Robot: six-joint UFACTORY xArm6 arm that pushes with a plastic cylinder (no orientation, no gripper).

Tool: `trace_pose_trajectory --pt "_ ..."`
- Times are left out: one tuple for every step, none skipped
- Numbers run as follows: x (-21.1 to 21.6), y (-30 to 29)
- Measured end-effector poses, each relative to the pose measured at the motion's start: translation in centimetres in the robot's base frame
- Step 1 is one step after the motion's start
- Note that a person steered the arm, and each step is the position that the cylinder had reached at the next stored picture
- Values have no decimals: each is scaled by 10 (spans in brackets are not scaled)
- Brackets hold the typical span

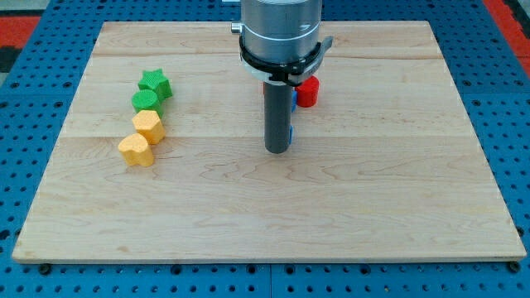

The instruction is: Push the blue triangle into the blue cube

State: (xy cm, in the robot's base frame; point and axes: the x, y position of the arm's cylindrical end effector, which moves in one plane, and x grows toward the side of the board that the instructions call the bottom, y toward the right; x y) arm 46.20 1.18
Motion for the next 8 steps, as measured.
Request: trace_pose_trajectory --pt "-12 0" --pt "-22 0" --pt "-31 0" --pt "-37 0" --pt "-37 0" --pt "-38 2" --pt "-43 6" --pt "-42 10"
